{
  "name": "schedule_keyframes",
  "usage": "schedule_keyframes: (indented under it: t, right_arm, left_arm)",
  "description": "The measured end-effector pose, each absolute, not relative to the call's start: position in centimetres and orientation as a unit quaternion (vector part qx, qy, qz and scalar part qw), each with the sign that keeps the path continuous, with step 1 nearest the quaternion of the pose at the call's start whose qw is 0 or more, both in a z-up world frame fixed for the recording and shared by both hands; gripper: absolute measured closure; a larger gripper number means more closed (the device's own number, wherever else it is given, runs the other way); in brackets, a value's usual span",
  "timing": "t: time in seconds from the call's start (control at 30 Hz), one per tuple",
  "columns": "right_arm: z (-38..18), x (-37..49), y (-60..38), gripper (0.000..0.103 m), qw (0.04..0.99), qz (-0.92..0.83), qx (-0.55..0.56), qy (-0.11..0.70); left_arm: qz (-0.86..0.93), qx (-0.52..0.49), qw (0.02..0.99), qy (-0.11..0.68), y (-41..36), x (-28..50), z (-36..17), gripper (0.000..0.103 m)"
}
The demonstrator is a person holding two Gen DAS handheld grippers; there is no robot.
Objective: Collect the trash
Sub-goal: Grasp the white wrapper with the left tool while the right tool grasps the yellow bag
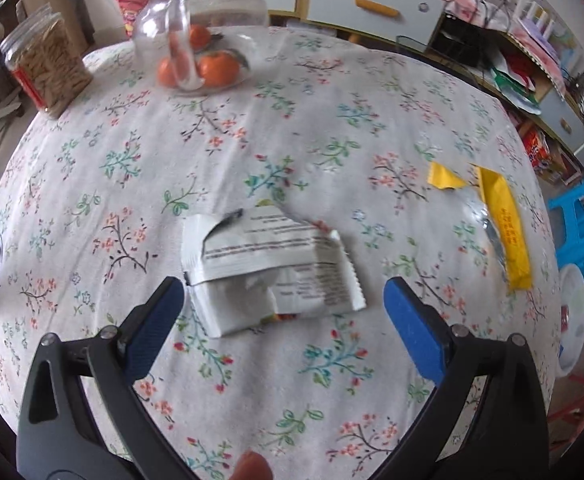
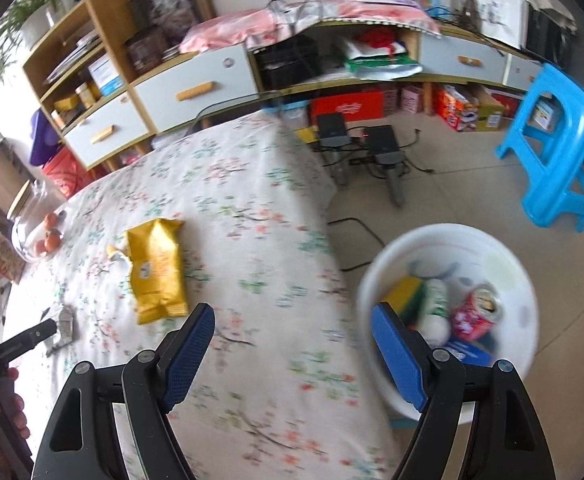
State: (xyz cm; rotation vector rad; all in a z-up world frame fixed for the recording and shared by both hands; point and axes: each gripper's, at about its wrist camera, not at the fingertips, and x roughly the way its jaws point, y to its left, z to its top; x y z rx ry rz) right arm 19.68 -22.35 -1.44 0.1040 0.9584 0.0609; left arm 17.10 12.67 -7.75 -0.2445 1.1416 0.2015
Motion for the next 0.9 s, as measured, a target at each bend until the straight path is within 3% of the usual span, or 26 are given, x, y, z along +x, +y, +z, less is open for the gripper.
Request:
schedule_keyframes:
  t: [0.37,0.6,0.73,0.9]
  right_arm:
    - [-3.7,22.5,-16.0,0.021,0.872,0.065,0.033,0.484]
    - [-5.7,23.8,-13.3,0.021,0.856,0.086,0.043,0.509]
    - [-6.7,24.5,-12.3,0.021,0.851,0.084,0.034,0.518]
    - [-7.6,25.1,-11.7,0.021,0.852,0.074,0.013,0.518]
  left_arm:
    - [0.081,-0.151,0.819,0.547,13.5,18.5,-9.3,0.003]
    - [0.079,-0.121,0.825,0.546,12.3,19.0,-9.7,0.003]
    - [0.062,-0.101,0.831,0.544,11.5,18.8,-9.4,0.019]
    - [0.039,-0.107,0.835,0.538,11.9,18.0,-8.9,0.032]
